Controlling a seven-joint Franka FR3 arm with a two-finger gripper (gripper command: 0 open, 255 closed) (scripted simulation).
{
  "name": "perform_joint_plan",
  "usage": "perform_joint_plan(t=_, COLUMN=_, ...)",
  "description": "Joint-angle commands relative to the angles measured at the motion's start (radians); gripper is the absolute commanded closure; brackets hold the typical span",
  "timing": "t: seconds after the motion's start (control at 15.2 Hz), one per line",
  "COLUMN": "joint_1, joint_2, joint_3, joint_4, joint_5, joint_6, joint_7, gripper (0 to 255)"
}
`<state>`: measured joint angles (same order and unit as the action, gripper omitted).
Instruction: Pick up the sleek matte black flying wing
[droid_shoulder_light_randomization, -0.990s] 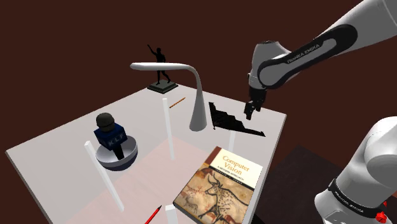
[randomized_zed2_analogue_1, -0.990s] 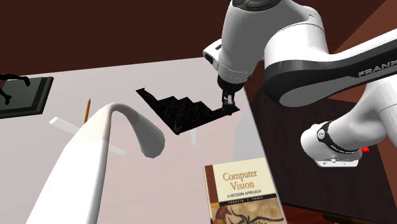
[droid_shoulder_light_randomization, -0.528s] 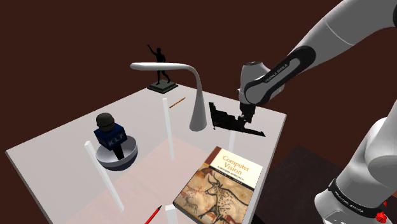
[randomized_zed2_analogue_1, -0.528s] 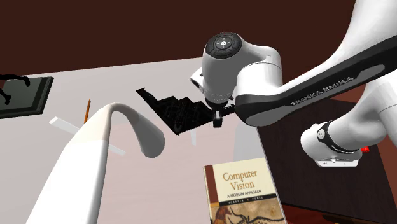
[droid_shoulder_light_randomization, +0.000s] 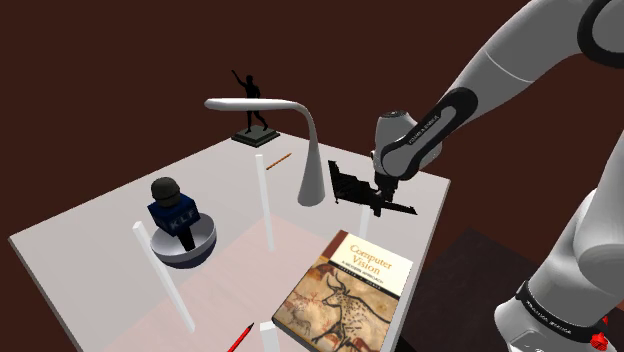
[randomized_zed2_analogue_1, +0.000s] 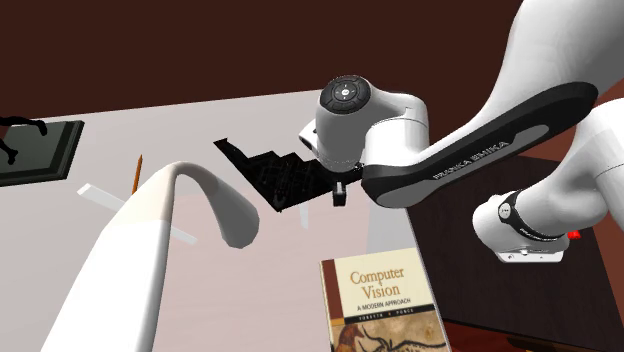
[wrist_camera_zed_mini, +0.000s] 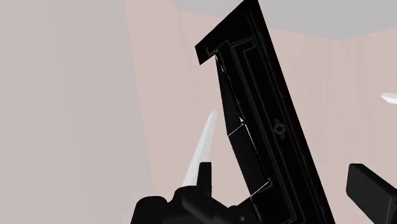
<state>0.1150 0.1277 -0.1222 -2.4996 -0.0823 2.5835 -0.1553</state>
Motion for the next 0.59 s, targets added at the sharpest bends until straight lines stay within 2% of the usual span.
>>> perform_joint_plan(t=0.0, joint_1=0.000, joint_2=0.007, joint_3=0.000, joint_4=-0.001, joint_5=0.001, joint_6=0.008, joint_7=0.000, gripper=0)
perform_joint_plan(t=0.07, joint_1=0.000, joint_2=0.006, joint_3=0.000, joint_4=-0.002, joint_5=0.000, joint_6=0.008, joint_7=0.001, gripper=255)
perform_joint_plan(t=0.53, joint_1=0.000, joint_2=0.006, joint_3=0.000, joint_4=-0.002, joint_5=0.000, joint_6=0.009, joint_7=0.000, gripper=255)
